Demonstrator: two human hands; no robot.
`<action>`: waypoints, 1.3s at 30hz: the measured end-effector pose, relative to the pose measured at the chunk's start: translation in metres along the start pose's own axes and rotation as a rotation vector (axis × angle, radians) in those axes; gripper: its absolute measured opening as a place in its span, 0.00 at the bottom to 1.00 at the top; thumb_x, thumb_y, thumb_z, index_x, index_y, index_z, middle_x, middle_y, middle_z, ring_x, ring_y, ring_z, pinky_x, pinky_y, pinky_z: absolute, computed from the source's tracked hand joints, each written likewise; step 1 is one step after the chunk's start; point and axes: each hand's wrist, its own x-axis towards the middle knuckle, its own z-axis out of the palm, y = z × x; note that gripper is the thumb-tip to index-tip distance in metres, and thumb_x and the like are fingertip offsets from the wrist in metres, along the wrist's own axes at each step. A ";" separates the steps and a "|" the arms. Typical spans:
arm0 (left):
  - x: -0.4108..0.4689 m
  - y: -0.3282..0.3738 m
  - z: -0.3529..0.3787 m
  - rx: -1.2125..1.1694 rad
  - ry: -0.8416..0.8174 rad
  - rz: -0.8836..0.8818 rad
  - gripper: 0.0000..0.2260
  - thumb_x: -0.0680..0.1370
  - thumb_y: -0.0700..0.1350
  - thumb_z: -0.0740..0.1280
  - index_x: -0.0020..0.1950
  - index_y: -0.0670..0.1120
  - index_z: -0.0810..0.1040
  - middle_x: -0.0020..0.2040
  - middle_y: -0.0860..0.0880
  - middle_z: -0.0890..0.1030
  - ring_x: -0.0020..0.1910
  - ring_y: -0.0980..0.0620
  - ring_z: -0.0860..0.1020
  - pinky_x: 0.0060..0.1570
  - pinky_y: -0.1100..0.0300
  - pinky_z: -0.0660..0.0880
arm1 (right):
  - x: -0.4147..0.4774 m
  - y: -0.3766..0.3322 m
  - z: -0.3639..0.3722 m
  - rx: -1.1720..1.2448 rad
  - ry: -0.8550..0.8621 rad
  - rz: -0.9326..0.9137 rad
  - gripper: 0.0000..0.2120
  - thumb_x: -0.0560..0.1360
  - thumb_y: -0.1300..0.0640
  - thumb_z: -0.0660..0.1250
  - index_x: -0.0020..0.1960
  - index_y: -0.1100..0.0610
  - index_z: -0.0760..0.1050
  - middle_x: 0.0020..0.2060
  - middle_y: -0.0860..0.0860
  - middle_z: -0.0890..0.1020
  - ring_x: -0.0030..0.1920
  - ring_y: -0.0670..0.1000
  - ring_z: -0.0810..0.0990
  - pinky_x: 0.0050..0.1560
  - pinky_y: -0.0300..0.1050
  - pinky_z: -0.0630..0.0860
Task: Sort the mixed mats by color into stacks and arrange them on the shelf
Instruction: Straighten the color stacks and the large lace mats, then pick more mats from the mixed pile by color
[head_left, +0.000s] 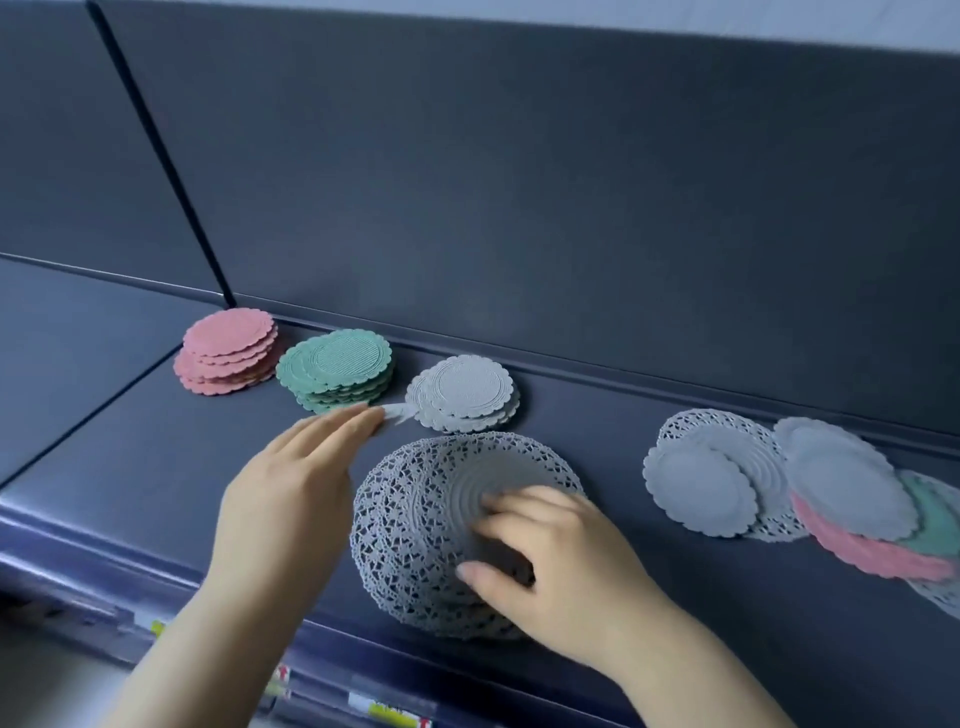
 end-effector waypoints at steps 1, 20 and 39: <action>0.005 -0.004 0.003 -0.008 -0.009 0.028 0.21 0.66 0.32 0.61 0.55 0.45 0.83 0.53 0.49 0.83 0.50 0.49 0.80 0.41 0.55 0.78 | 0.004 -0.002 -0.003 0.000 -0.006 0.028 0.25 0.71 0.34 0.54 0.49 0.50 0.80 0.48 0.43 0.82 0.52 0.47 0.77 0.53 0.43 0.75; 0.106 -0.041 0.099 -0.091 -0.818 0.594 0.24 0.75 0.38 0.56 0.71 0.50 0.64 0.72 0.53 0.62 0.72 0.52 0.59 0.64 0.52 0.68 | 0.067 -0.069 0.046 -0.215 0.314 0.561 0.12 0.71 0.49 0.60 0.43 0.49 0.82 0.41 0.41 0.83 0.44 0.45 0.80 0.48 0.38 0.76; 0.042 -0.056 0.026 -0.302 -0.315 0.748 0.14 0.73 0.46 0.60 0.54 0.49 0.81 0.46 0.53 0.83 0.43 0.49 0.81 0.45 0.56 0.78 | 0.030 -0.079 0.035 -0.083 0.450 0.545 0.13 0.73 0.50 0.60 0.51 0.51 0.81 0.52 0.42 0.82 0.53 0.42 0.78 0.56 0.37 0.73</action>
